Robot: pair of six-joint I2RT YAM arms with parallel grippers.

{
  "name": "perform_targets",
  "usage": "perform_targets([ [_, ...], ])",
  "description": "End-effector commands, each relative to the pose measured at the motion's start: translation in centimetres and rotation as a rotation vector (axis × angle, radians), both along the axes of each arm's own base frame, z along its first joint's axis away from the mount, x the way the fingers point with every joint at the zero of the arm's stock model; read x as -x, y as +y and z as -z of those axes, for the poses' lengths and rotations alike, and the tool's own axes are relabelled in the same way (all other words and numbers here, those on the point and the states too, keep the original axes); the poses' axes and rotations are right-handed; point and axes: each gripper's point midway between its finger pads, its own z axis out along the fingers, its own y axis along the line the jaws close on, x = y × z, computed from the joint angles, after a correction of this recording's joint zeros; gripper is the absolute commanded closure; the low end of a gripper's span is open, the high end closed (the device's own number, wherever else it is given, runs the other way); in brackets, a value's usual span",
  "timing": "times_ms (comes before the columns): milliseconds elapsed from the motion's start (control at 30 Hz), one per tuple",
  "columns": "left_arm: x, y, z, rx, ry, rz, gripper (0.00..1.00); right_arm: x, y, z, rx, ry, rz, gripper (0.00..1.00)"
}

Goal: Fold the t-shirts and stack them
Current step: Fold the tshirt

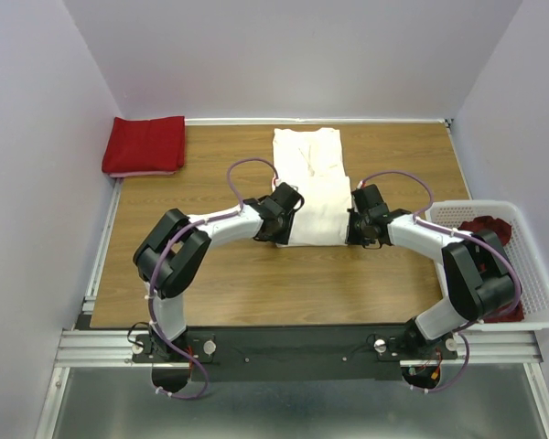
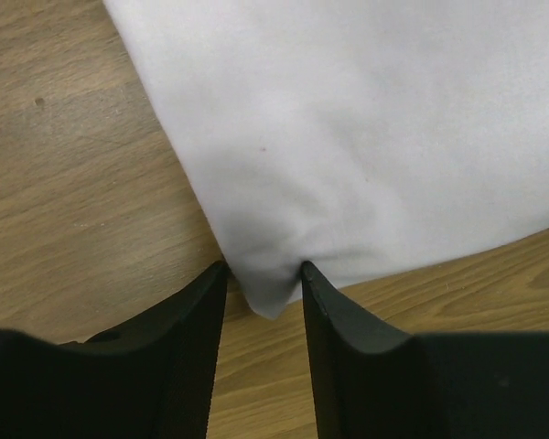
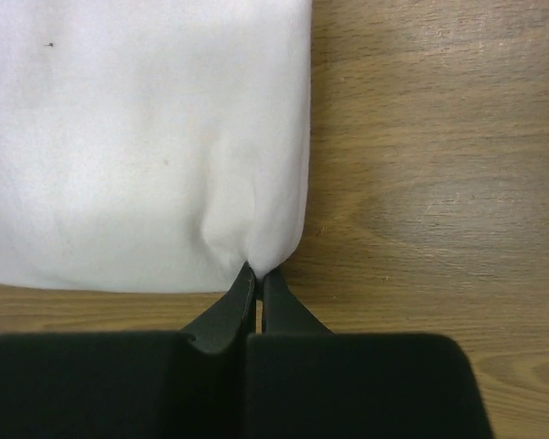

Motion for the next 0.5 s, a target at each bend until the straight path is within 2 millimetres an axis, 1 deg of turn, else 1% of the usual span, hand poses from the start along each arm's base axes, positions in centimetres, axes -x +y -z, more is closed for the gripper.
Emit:
perform_targets([
  [0, 1.9, 1.1, 3.1, -0.080, 0.089, 0.017, 0.58, 4.9, -1.5, 3.5, 0.063, 0.192, -0.032, 0.99],
  [67, 2.0, 1.2, 3.2, -0.082, 0.093, 0.019, 0.66, 4.9, -1.4, 3.5, 0.054, 0.193, -0.034, 0.99],
  [100, 2.0, 1.3, 3.2, -0.084, 0.093, 0.017, 0.73, 4.9, -1.3, 3.4, 0.051, 0.191, -0.038, 0.99],
  [167, 2.1, 1.3, 3.2, -0.087, 0.096, 0.020, 0.82, 4.8, -1.1, 3.2, 0.040, 0.191, -0.050, 0.99],
  [233, 2.2, 1.4, 3.1, -0.088, 0.095, 0.023, 0.96, 4.8, -1.0, 3.2, 0.040, 0.189, -0.054, 0.99],
  [267, 2.2, 1.4, 3.0, -0.086, 0.093, 0.021, 1.00, 5.0, -0.4, 3.1, 0.006, 0.202, -0.073, 0.99],
  [300, 2.6, 1.7, 3.2, -0.090, 0.101, 0.023, 1.00, 5.4, 0.1, 2.9, -0.017, 0.212, -0.090, 0.99],
  [333, 2.9, 1.9, 3.2, -0.093, 0.105, 0.024, 1.00, 5.4, 0.2, 2.7, -0.020, 0.208, -0.089, 0.99],
  [367, 3.2, 1.9, 2.6, -0.083, 0.100, 0.029, 1.00, 6.0, 0.5, 2.6, -0.038, 0.221, -0.100, 0.99],
  [400, 3.8, 1.9, 2.3, -0.080, 0.101, 0.045, 1.00, 7.0, 0.5, 2.6, -0.034, 0.253, -0.105, 0.99],
  [433, 5.1, 2.6, 2.7, -0.095, 0.120, 0.053, 1.00, 7.9, 0.6, 2.4, -0.036, 0.279, -0.100, 0.99],
  [467, 6.7, 2.4, 2.5, -0.099, 0.131, 0.072, 1.00, 9.1, 1.0, 1.9, -0.028, 0.294, -0.124, 0.99],
])
